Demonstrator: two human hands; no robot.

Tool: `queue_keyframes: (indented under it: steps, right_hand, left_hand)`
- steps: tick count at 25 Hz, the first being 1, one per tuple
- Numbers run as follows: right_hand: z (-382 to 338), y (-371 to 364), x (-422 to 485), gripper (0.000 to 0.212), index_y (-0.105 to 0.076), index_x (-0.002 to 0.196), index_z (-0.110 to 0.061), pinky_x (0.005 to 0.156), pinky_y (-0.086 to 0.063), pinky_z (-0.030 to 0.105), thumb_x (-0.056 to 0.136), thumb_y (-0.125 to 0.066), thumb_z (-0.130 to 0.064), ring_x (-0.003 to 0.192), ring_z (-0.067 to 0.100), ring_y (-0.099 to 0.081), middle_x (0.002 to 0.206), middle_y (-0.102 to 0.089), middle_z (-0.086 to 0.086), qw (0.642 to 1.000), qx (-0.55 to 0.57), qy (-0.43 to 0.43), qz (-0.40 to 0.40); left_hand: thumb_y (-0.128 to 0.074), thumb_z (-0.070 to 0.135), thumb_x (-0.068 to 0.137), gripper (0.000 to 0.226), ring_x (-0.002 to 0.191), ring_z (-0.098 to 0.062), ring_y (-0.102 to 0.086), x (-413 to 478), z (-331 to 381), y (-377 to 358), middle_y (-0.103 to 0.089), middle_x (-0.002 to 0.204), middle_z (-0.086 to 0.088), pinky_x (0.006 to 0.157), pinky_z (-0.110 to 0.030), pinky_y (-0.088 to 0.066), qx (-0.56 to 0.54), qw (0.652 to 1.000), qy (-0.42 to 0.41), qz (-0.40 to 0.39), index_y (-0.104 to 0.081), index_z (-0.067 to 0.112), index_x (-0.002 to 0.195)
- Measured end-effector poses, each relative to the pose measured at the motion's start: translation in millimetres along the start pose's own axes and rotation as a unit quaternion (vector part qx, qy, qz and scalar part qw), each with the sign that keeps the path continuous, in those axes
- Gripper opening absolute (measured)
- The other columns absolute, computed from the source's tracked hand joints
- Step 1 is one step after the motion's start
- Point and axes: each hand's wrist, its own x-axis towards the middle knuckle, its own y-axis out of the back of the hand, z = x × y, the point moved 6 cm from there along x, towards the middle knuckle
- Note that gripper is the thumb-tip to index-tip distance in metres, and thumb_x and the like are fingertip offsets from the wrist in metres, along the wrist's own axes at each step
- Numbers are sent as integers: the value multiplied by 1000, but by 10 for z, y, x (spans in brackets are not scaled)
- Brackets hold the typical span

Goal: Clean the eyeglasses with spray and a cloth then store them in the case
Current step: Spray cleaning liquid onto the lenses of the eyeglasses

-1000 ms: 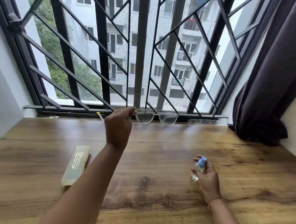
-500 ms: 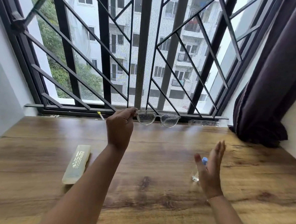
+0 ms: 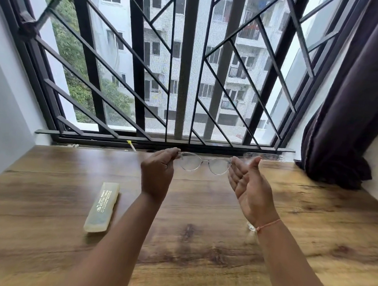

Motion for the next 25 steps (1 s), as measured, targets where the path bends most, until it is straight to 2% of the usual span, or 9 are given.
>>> queue_keyframes:
  steps: [3, 6, 8, 10, 12, 14, 19, 23, 25]
  right_hand:
    - [215, 107, 4, 134, -35, 136, 5, 106, -35, 26, 36, -70, -78, 131, 18, -40, 137, -45, 8, 999, 28, -22, 15]
    - [506, 246, -12, 78, -37, 134, 6, 104, -35, 28, 82, -45, -51, 129, 21, -42, 142, -42, 16, 995, 76, -57, 28]
    - [693, 341, -56, 57, -39, 133, 5, 104, -37, 27, 94, -33, -36, 123, 19, -48, 140, -45, 17, 992, 91, -79, 44]
    - [840, 406, -82, 57, -47, 127, 4, 97, -46, 21, 89, -47, -39, 110, 12, -57, 128, -58, 12, 990, 108, -82, 44]
    - [963, 449, -124, 76, -59, 112, -2, 89, -48, 19, 58, -78, -52, 99, 7, -65, 106, -71, 2, 989, 109, -82, 47]
    - [1101, 499, -174, 88, -63, 102, -6, 88, -50, 18, 33, -88, -55, 96, 5, -67, 98, -74, -2, 989, 114, -81, 52]
    - [1272, 573, -253, 83, -65, 100, -4, 88, -51, 20, 35, -89, -50, 100, 9, -66, 103, -73, 1, 987, 131, -81, 55]
    - [1363, 602, -341, 85, -63, 104, -6, 89, -50, 20, 39, -87, -55, 103, 7, -64, 105, -72, -2, 988, 113, -91, 61]
    - [1392, 588, -378, 79, -62, 106, -6, 87, -52, 19, 48, -83, -55, 104, 7, -64, 108, -71, -1, 987, 103, -103, 68]
  left_hand:
    - [-69, -4, 69, 14, 85, -1, -60, -190, -135, -44, -74, 80, -10, 81, 2, -39, -20, 1000, 17, -10, -75, 2, 80]
    - [-67, -10, 67, 19, 90, 3, -57, -446, -266, -107, -73, 82, -13, 82, 1, -40, -35, 998, 38, -35, -74, 1, 81]
    - [-65, -10, 67, 20, 90, 3, -58, -612, -346, -132, -73, 83, -14, 82, -1, -42, -50, 996, 57, -51, -74, -1, 82]
    - [-64, -9, 68, 21, 90, -3, -62, -760, -436, -141, -72, 87, -13, 82, -6, -46, -66, 992, 83, -65, -74, 0, 85]
    - [-64, -9, 69, 23, 90, -8, -64, -898, -521, -147, -71, 90, -11, 82, -12, -51, -75, 988, 106, -81, -73, 0, 88]
    - [-65, -9, 68, 23, 92, -9, -64, -1031, -575, -142, -72, 91, -14, 82, -13, -51, -75, 985, 125, -95, -73, -1, 89]
    - [-68, -10, 66, 24, 94, 12, -57, -1248, -661, -136, -71, 94, -16, 83, -7, -47, -78, 978, 151, -120, -72, -2, 89]
    - [-69, -16, 67, 27, 95, 4, -57, -1418, -684, -115, -70, 96, -18, 83, -1, -43, -59, 973, 170, -143, -72, -3, 90]
    - [-67, -11, 69, 25, 96, 1, -58, -1468, -673, -97, -70, 98, -17, 83, -1, -43, -43, 973, 173, -148, -72, -1, 91]
